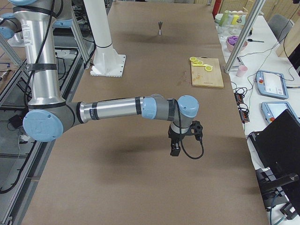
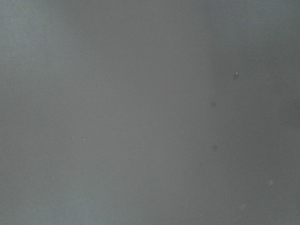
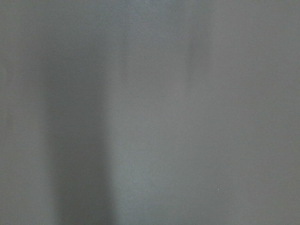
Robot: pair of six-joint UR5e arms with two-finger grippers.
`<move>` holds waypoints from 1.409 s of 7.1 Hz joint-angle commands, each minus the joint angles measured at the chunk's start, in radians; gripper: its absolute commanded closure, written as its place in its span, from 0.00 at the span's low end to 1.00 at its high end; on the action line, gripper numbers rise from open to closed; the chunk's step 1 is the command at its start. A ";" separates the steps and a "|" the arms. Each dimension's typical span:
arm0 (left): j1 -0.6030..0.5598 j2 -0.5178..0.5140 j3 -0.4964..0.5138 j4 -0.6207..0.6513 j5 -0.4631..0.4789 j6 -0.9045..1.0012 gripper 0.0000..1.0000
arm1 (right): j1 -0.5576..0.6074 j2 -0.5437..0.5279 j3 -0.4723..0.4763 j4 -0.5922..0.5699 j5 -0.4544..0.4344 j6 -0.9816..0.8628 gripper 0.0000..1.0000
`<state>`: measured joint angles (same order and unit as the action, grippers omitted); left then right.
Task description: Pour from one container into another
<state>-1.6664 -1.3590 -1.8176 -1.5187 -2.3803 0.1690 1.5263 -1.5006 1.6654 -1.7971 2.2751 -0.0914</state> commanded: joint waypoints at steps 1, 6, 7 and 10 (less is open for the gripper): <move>-0.004 0.009 -0.005 0.005 0.000 -0.003 0.02 | -0.002 0.005 0.001 0.027 0.000 0.001 0.00; -0.004 0.009 -0.008 0.000 -0.003 -0.003 0.02 | -0.006 0.000 -0.001 0.033 0.000 -0.001 0.00; -0.004 0.011 -0.009 0.003 -0.005 -0.003 0.02 | -0.006 -0.001 -0.001 0.033 0.000 -0.001 0.00; -0.012 0.012 -0.020 0.003 -0.002 -0.003 0.02 | -0.005 0.009 0.002 0.035 0.000 -0.001 0.00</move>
<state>-1.6751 -1.3480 -1.8359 -1.5147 -2.3855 0.1652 1.5214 -1.4993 1.6650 -1.7637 2.2742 -0.0924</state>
